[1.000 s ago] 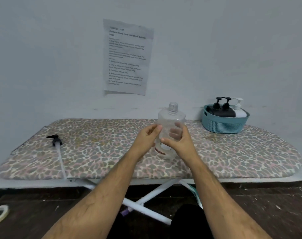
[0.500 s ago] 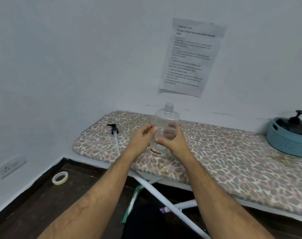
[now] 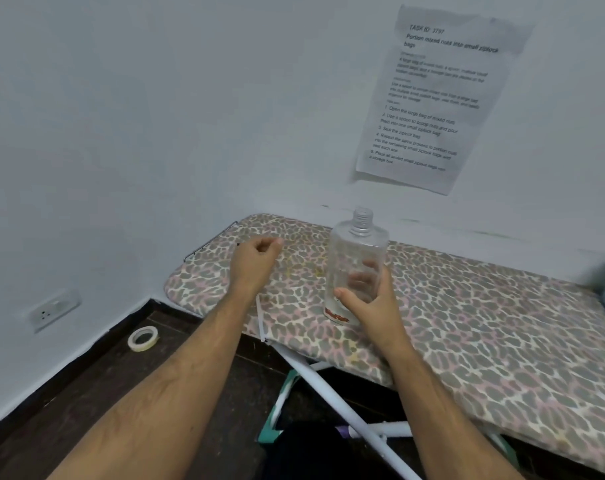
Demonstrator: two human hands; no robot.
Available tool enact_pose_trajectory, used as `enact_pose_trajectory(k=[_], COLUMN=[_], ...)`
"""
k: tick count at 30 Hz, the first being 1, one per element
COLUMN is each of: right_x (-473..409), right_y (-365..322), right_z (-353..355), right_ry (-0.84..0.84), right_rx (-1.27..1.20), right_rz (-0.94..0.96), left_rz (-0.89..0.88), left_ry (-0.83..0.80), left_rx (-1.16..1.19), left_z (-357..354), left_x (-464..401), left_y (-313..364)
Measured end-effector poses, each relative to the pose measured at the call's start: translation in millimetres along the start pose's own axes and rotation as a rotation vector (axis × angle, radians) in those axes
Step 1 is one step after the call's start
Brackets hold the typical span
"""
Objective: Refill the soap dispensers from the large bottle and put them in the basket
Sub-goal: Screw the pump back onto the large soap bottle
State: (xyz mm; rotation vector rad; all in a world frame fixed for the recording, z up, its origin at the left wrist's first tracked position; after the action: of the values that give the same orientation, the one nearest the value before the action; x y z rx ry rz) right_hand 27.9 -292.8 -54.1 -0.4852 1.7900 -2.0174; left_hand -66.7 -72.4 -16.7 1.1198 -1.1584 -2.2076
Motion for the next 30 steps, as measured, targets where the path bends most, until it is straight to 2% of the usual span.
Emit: enact_pose_trajectory(k=[3,5,9,15,20,25,30], right_x=[-1.0,-1.1,1.0,2.1,2.2,4.1,7.0], right_y=[4.3,4.5,5.0,5.1,6.0,4.7,4.9], right_z=[-0.9,-0.4,-0.3,0.0,0.3,0.4,0.6], right_ry=[0.006,0.003,-0.002,-0.001,-0.001,0.004,0.011], right_rx=[-0.02,-0.03,-0.044,-0.046,-0.041,-0.036,-0.027], right_rz=[0.002,0.004,-0.001,-0.007,-0.023,-0.034,-0.037], left_rz=[0.036,0.08,0.214,0.254,0.27,0.291,0.186], left_ry=[0.098,0.105,-0.002,-0.104,-0.074,-0.015,-0.002], left_rx=[-0.166,-0.298,-0.526,-0.633,-0.463,-0.081,0.149], left_z=[14.5,18.0,11.7,3.0,0.6,-14.6,-20.1], left_x=[-15.8,-23.7,-34.7,-42.5,-43.7,-44.1,-55.2], left_y=[-14.7,-24.6,-45.1,-51.1,-47.6,-35.7,9.1])
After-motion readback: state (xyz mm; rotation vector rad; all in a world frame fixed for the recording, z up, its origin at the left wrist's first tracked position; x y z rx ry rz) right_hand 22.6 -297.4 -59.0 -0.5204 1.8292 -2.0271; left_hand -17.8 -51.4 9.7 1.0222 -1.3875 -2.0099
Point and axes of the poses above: each hand's wrist, its own x-axis away from the middle knuckle, its own z-axis out of the back of the hand, y = z × x, the point moved 4 cm from there along -x, towards the middle knuckle, and after that the axes turned 15 degrees about -z, right-handed, at the moved point
